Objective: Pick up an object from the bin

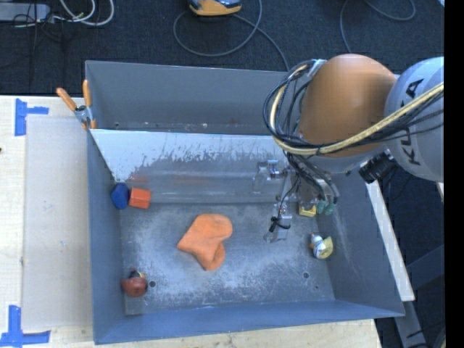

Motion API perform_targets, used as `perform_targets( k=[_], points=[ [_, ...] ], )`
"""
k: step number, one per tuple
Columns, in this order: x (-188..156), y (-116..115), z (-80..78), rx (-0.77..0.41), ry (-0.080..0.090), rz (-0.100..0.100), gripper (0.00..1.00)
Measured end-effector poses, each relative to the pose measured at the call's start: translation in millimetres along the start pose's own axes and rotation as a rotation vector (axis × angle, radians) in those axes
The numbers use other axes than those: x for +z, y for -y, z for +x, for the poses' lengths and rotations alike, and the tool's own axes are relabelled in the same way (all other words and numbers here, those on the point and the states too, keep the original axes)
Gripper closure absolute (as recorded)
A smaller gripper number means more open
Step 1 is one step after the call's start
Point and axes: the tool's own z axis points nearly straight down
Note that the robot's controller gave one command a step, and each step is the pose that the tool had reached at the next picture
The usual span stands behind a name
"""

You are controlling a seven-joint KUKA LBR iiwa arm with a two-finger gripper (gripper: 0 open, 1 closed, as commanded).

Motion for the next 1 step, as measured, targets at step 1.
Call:
perform_targets(
  k=[1],
  points=[
    [-4.7, 0.2, -1.2, 0.001, 0.008, 0.0, 0.0]
  ],
)
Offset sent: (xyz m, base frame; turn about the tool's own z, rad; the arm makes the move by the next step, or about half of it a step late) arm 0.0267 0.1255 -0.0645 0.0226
